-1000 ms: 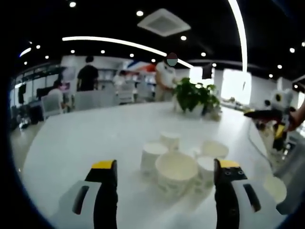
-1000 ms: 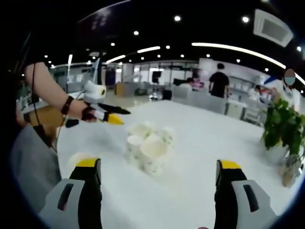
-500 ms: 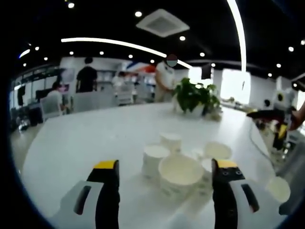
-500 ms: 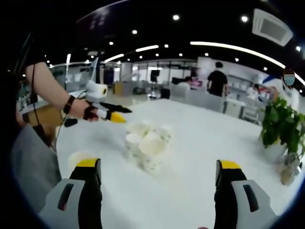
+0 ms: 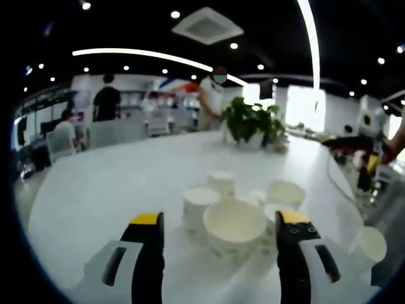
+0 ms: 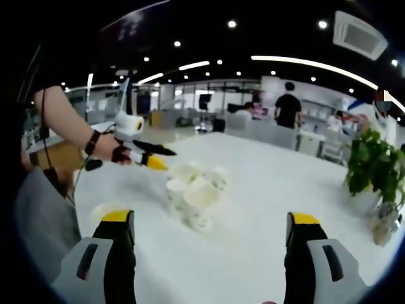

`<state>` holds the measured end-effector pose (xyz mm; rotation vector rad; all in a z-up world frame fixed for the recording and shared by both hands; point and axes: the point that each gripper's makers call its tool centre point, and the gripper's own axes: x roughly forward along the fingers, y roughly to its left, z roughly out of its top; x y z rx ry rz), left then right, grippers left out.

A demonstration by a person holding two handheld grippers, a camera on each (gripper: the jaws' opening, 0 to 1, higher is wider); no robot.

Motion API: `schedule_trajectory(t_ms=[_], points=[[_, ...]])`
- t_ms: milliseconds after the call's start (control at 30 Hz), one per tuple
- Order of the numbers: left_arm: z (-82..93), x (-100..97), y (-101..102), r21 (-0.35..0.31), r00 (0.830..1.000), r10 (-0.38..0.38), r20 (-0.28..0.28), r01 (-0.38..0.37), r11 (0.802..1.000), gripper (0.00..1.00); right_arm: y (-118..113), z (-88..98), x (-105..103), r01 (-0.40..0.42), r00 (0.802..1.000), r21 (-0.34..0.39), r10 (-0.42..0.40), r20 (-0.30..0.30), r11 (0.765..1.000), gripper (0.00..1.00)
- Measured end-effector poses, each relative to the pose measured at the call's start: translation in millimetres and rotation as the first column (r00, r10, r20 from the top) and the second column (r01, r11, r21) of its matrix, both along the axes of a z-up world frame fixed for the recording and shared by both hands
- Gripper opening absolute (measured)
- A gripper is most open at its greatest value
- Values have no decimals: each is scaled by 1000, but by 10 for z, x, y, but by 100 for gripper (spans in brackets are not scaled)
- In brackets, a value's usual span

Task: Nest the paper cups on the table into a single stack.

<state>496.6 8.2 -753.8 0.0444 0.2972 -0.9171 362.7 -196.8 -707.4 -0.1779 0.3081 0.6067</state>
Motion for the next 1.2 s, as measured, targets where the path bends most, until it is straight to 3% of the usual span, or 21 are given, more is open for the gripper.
schedule_trajectory(t_ms=[300,333,467,1200], points=[[-135,-43,-7,50,1000,-22,1,22,998,68,-11,-31,-16,1,1000,0,-1,-7,1000,98],[-168,-46,-4,86,999,-30,21,28,996,65,-5,-42,-26,-2,1000,-6,2,-9,1000,98],[-242,-74,-17,129,997,-63,34,58,990,60,3,-44,-29,-3,1000,-6,3,-9,1000,98],[-381,-135,-141,147,993,-116,15,113,983,54,5,-78,-69,-10,1000,-14,9,-22,1000,97]])
